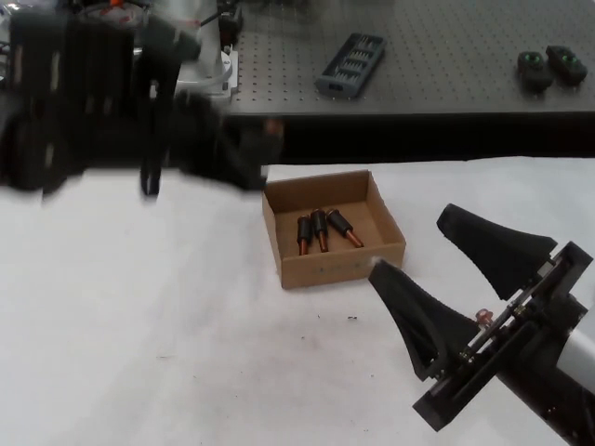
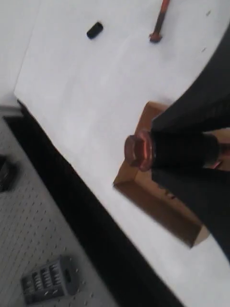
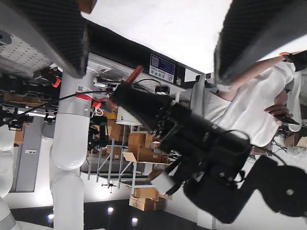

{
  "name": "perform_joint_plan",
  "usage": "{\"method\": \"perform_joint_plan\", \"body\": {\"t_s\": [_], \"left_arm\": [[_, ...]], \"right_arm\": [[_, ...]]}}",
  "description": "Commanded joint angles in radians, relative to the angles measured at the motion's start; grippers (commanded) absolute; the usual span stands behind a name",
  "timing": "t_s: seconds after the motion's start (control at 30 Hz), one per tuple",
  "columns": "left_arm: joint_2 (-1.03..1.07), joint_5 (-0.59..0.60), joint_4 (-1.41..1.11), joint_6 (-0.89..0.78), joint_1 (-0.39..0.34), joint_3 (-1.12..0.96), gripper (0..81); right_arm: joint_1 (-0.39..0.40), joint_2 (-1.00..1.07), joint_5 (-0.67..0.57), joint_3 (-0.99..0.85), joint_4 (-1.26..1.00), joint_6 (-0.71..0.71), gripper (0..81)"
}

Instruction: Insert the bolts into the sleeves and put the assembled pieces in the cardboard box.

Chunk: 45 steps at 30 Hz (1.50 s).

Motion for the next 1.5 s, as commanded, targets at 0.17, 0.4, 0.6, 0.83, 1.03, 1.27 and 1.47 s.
{"method": "perform_joint_plan", "body": {"t_s": [0.17,0.4,0.6,0.83,1.03,1.27,1.47], "left_arm": [[0.244,-0.072,0.181,-0.013,-0.048,-0.29,0.7],[0.458,-0.161,0.219,0.017,-0.084,-0.425,0.7],[0.567,-0.22,0.247,0.066,-0.091,-0.472,0.7],[0.595,-0.22,0.247,0.066,-0.098,-0.483,0.7],[0.595,-0.22,0.26,0.091,-0.106,-0.483,4.4],[0.595,-0.22,0.254,0.131,-0.106,-0.483,42.6],[0.547,-0.22,0.264,0.129,-0.106,-0.483,34.1]], "right_arm": [[-0.005,-0.018,0.064,0.008,-0.059,-0.001,54.4],[-0.005,-0.049,0.139,0.096,-0.247,-0.024,54.4],[-0.005,-0.088,0.178,0.115,-0.247,-0.024,54.4],[-0.005,-0.088,0.175,0.115,-0.247,-0.022,54.4],[-0.005,-0.088,0.175,0.115,-0.247,-0.015,54.4],[-0.005,-0.088,0.175,0.115,-0.247,-0.015,54.4],[-0.005,-0.092,0.191,0.115,-0.247,-0.024,54.4]]}}
